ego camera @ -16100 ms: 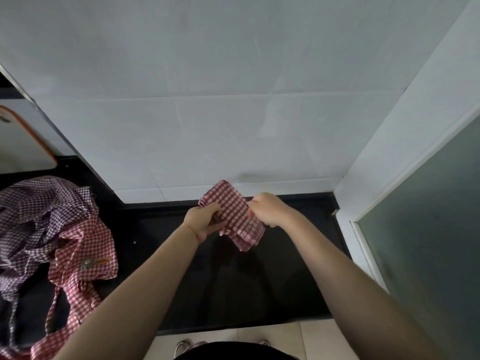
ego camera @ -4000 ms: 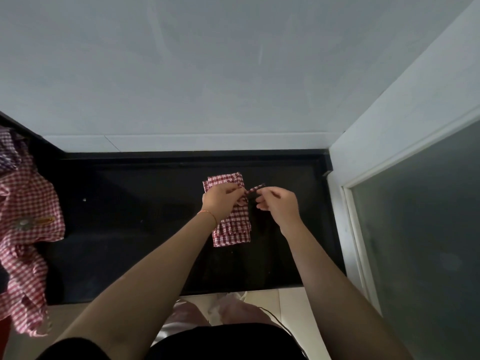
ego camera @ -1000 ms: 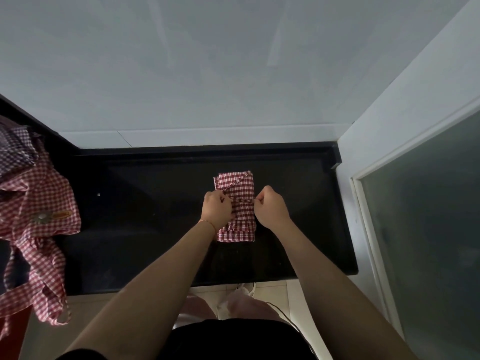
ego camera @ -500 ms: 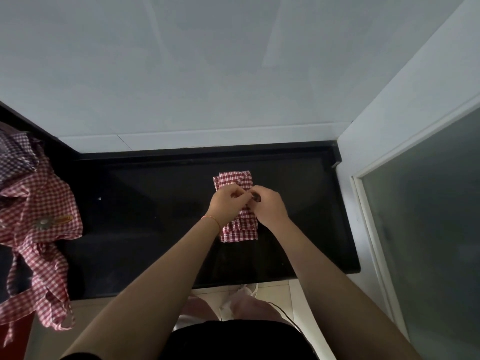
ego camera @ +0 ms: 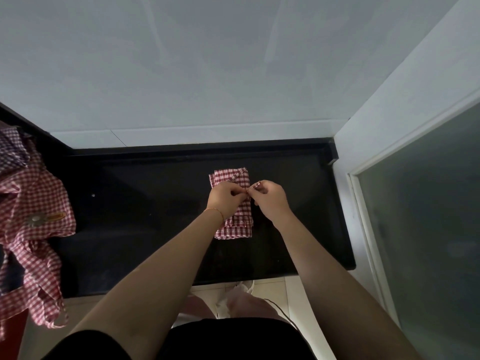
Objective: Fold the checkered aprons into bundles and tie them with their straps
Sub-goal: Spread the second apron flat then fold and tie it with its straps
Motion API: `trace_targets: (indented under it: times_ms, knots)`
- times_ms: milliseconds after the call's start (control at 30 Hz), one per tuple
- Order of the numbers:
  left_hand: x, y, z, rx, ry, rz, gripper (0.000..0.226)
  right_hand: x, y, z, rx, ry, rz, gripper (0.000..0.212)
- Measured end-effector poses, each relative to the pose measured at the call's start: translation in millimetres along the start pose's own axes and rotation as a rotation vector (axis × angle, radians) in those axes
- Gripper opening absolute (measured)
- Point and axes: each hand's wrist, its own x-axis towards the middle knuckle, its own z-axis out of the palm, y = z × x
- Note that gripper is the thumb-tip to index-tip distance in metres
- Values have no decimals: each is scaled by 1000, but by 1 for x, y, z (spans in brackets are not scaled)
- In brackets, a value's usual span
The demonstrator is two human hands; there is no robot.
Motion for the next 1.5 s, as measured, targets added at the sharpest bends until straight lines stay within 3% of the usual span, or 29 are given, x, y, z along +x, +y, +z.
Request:
trace_targets:
  times_ms: [200,433,733,867,1067,1367,1500]
  knots:
    - [7,-2,6,-5,-22,-32,15,4,-12,-23,-455,-204,12,22]
    - [11,-1,5,120,-87,17,11,7,-41,-17,-491,-265,-205,21]
    - [9,-10,9,97,-44,21,12,10,-46,-8,-461,-299,-185,26]
    - [9,-12,9,50,-56,23,17,10,-38,-13,-280,-243,-88,23]
    - [9,-6,-7,98,-186,87,19,5,-16,-13,-425,-243,-178,13]
    - [11,-5,-4,81,-110,64,17,2,2,-8,-430,-70,-207,4]
    - [15,2,-4,115,-189,-11,20,-4,3,2,-394,-10,-296,9]
